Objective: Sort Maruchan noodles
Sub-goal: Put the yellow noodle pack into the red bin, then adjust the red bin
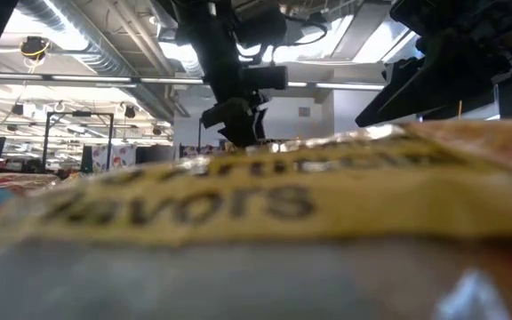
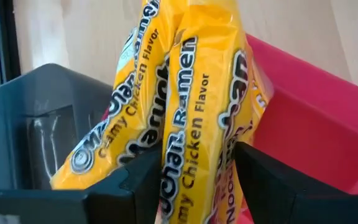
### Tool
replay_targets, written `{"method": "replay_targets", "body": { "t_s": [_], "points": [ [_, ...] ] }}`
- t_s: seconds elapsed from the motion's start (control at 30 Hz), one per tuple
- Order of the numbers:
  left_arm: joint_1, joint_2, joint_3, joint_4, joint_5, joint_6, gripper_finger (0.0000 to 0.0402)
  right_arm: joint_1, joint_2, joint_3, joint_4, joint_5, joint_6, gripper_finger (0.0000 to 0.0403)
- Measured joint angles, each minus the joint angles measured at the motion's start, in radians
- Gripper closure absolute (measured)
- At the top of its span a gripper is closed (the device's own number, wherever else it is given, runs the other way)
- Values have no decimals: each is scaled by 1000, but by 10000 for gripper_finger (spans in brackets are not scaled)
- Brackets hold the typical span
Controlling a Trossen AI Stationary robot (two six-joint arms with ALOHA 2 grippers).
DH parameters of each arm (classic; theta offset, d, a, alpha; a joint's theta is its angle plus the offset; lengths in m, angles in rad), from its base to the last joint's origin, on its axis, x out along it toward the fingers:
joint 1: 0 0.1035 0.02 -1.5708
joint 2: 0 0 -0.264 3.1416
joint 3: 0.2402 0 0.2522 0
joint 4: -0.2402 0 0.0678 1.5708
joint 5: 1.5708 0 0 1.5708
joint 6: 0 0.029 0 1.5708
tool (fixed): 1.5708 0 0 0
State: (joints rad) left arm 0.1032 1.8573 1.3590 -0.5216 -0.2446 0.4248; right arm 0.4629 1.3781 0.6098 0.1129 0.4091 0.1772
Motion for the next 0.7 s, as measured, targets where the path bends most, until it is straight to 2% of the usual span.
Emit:
{"method": "replay_targets", "body": {
  "t_s": [0.3,0.37,0.43,0.57,0.7],
  "points": [
    [-10,-64,3,-4,-42,-54,213,0,0,0,0,4,0,185],
    [-10,-99,1,-64,-40,-90,213,0,0,0,1,27,2,185],
    [-10,-129,2,-90,-35,-157,213,-1,2,0,1,63,23,185],
    [10,-209,0,-272,1,-361,213,-15,9,0,-2,158,90,185],
    [51,-277,-116,-361,-6,-534,214,-88,46,0,-13,159,202,185]
  ]
}}
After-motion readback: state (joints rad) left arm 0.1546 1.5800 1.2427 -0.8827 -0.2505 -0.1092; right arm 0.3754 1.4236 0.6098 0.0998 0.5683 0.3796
